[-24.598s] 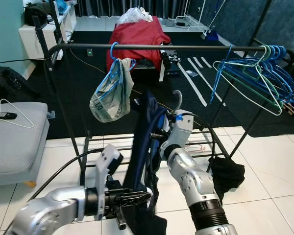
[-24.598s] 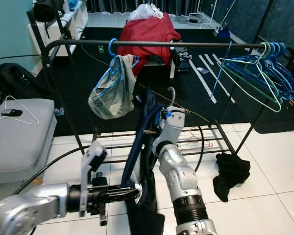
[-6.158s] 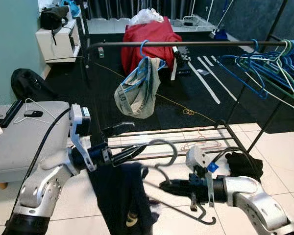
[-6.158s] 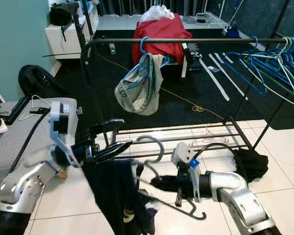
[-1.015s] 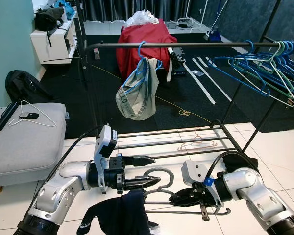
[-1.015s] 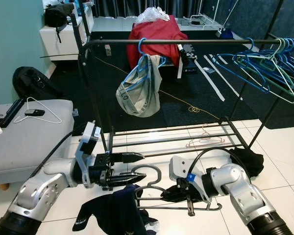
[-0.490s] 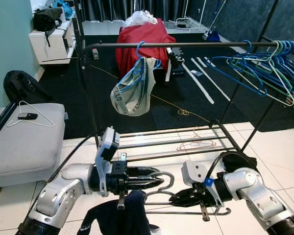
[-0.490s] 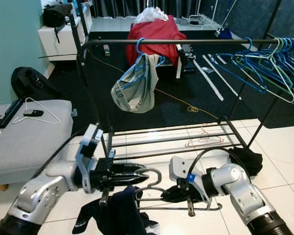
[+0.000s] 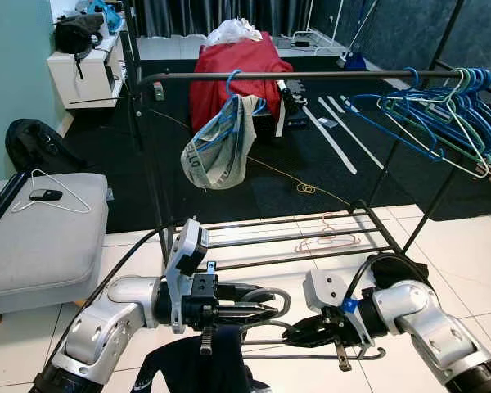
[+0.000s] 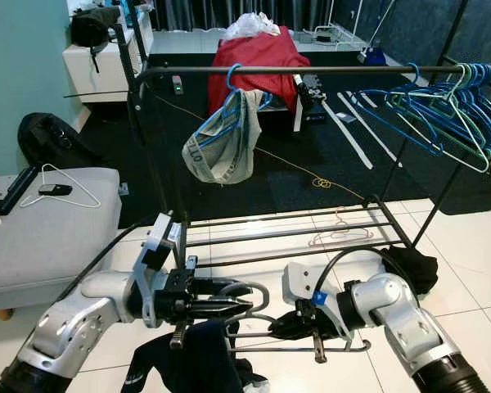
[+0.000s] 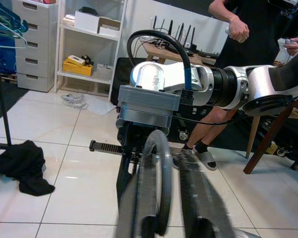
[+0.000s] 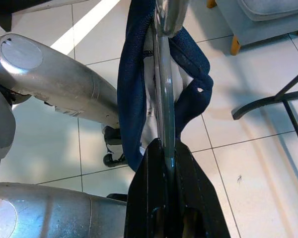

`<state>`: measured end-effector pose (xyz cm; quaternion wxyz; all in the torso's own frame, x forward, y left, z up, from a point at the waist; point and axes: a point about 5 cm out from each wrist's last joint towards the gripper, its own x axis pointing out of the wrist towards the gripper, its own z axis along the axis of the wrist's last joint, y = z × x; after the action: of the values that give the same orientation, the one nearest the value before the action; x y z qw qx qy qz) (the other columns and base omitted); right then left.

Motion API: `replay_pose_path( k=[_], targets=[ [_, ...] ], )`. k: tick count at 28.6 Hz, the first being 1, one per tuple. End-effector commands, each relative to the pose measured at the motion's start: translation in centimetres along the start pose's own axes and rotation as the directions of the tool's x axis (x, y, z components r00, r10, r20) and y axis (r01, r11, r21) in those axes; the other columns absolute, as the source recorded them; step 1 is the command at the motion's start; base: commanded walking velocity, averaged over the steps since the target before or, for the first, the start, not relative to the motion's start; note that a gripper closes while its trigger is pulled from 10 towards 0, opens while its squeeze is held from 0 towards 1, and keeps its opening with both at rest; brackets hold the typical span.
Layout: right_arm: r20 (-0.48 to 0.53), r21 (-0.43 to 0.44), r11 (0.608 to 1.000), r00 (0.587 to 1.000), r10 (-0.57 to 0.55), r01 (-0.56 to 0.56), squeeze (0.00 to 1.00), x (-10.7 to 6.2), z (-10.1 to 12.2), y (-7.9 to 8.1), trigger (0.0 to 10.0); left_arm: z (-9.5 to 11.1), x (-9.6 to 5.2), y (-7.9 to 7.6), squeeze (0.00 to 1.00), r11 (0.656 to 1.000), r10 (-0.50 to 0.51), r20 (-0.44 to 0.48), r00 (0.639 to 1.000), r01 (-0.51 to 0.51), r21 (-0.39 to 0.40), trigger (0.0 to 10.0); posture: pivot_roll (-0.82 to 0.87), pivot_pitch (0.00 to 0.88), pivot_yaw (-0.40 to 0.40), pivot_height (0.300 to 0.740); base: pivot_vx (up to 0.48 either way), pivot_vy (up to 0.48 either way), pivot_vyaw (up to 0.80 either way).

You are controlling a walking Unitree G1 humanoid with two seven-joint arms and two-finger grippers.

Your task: Hang hanger

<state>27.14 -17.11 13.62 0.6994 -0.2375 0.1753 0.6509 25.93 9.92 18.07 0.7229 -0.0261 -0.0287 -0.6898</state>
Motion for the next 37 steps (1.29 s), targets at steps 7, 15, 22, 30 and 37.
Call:
replay_pose_path(
  k=[7, 15, 22, 30, 37],
  targets=[
    [-0.003, -0.023, 1.000, 1.000, 0.003, -0.003, 0.00, 0.0, 0.3, -0.1, 10.0, 0.0, -0.1, -0.1, 0.00, 1.000, -0.017, 0.004, 1.000, 0.017, -0.012, 0.0, -0.12, 0.097, -0.029, 0.740, 0.000, 0.000, 0.00],
    [-0.011, -0.025, 1.000, 1.000, 0.003, -0.003, 0.00, -0.1, 0.1, -0.1, 10.0, 0.2, -0.2, -0.1, 0.00, 1.000, -0.014, 0.021, 1.000, 0.014, -0.007, 0.0, -0.12, 0.097, -0.030, 0.740, 0.000, 0.000, 0.00],
    [-0.008, -0.009, 1.000, 1.000, 0.000, 0.000, 0.17, -0.1, 0.2, -0.2, 10.0, 0.5, -0.4, 0.3, 0.00, 1.000, 0.026, 0.052, 0.998, -0.026, -0.013, 0.0, -0.12, 0.097, -0.033, 0.740, 0.000, 0.000, 0.00],
    [-0.010, 0.000, 1.000, 1.000, -0.020, 0.020, 1.00, -0.1, 0.1, -0.5, 10.0, 1.0, -0.6, 0.7, 0.00, 0.998, 0.061, 0.082, 0.995, -0.061, -0.003, 0.0, -0.12, 0.097, -0.034, 0.740, 0.000, 0.000, 0.00],
    [-0.030, -0.045, 0.997, 0.998, -0.058, 0.057, 0.00, -0.3, 0.0, -0.6, 10.0, 1.1, -0.8, 0.7, 0.00, 0.997, 0.074, 0.087, 0.994, -0.074, -0.001, 0.0, -0.12, 0.095, -0.034, 0.740, 0.000, 0.000, 0.00]
  ],
)
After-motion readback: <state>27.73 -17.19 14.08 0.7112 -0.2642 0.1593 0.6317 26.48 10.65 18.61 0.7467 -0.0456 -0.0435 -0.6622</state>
